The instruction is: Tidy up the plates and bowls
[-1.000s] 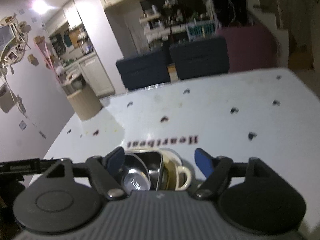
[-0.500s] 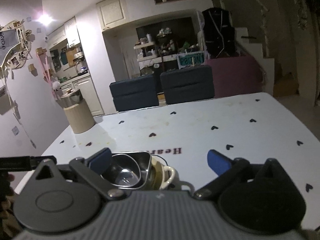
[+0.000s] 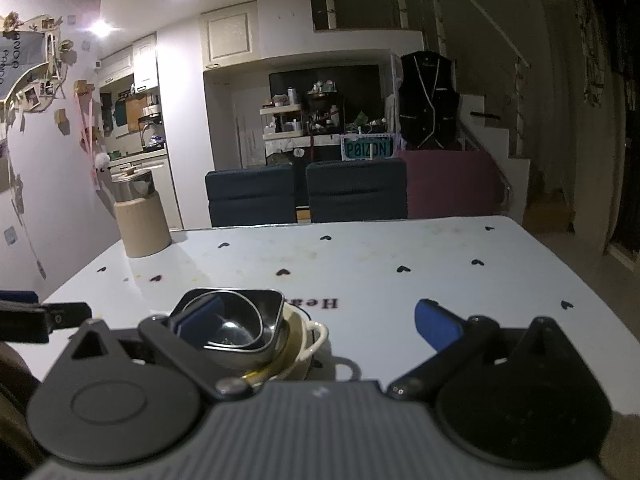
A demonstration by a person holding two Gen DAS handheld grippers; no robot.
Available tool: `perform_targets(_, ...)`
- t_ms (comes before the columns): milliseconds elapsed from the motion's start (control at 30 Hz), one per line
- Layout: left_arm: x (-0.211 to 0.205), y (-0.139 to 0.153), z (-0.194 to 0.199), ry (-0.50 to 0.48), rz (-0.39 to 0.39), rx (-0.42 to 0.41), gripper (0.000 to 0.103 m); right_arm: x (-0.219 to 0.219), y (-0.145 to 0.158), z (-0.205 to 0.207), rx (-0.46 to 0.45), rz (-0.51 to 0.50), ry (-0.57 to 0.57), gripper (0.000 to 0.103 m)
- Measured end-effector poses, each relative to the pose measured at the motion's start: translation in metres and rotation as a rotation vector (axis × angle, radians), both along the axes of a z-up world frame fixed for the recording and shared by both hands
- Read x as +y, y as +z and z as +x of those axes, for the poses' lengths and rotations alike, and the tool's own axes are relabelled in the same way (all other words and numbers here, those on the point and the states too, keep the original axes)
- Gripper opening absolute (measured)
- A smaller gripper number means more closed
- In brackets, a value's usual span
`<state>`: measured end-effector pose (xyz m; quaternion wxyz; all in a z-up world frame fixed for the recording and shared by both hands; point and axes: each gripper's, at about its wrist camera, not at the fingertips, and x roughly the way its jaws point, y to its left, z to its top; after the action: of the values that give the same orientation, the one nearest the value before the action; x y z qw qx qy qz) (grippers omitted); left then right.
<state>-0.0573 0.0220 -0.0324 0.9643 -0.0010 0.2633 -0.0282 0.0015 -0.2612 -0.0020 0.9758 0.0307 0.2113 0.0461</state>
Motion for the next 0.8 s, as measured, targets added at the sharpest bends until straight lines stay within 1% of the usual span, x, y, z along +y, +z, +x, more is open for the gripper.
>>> perform_targets(300, 0.004, -0.007, -0.006, 0.037, 0.000, -0.008, 0.103, 0.006, -0.007, -0.008, -0.005, -0.070, 0.009, 0.103)
perform_targets(500, 0.003, -0.009, -0.011, 0.029, 0.010, -0.028, 0.103, 0.004, -0.010, -0.011, 0.006, -0.078, 0.003, 0.103)
perform_targets(800, 0.001, -0.009, -0.013, 0.016, 0.005, -0.029, 0.103, -0.002, -0.009, -0.014, 0.008, -0.080, -0.007, 0.103)
